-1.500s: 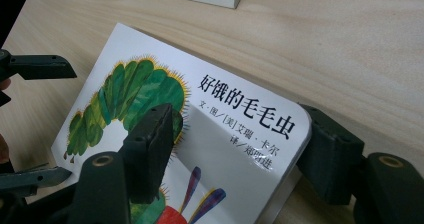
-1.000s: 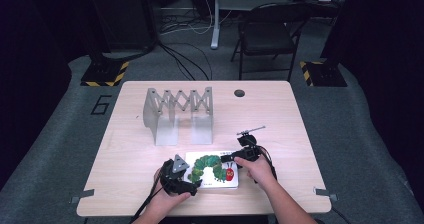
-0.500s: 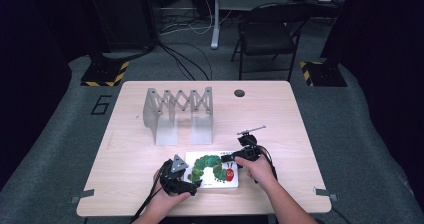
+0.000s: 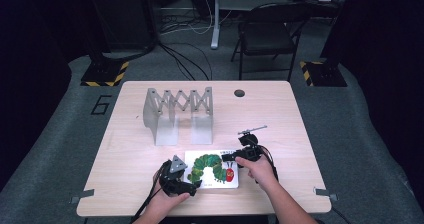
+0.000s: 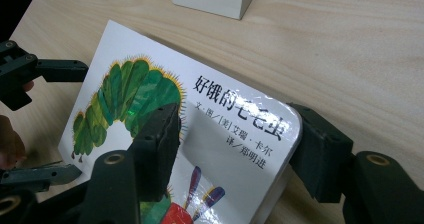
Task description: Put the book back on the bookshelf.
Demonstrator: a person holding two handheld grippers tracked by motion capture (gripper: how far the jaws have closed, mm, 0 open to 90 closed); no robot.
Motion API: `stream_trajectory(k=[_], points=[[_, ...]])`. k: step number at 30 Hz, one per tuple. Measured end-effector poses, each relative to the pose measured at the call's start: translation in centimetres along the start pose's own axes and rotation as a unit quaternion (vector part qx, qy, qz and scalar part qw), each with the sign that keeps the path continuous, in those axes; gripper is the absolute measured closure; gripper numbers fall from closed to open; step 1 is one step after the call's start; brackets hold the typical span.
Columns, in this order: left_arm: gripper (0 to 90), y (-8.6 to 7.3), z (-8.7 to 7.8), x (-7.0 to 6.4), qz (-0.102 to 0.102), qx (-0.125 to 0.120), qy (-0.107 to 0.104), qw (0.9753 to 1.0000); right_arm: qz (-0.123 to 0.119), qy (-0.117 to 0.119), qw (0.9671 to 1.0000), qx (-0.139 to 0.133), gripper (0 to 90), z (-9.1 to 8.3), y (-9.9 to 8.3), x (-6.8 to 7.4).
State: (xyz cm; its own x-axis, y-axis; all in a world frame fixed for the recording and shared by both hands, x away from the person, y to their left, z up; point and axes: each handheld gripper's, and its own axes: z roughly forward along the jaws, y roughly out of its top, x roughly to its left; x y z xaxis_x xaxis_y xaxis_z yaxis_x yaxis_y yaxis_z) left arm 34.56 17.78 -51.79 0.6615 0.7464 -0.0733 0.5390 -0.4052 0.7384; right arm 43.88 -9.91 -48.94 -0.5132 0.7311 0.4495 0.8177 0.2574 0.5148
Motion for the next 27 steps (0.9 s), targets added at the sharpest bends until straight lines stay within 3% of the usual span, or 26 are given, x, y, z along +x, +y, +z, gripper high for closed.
stream_trajectory(k=[5, 27], points=[[4.3, -0.1, 0.0, -0.3, -0.002, -0.008, 0.003, 1.0000, -0.018, -0.005, 0.9998, -0.007, 40.1, -0.5, -0.1, 0.5], [3.8, 0.0, 0.1, 0.1, -0.004, 0.005, -0.018, 0.9998, -0.029, 0.001, 0.9990, -0.035, 43.6, -1.8, 0.0, 1.7]])
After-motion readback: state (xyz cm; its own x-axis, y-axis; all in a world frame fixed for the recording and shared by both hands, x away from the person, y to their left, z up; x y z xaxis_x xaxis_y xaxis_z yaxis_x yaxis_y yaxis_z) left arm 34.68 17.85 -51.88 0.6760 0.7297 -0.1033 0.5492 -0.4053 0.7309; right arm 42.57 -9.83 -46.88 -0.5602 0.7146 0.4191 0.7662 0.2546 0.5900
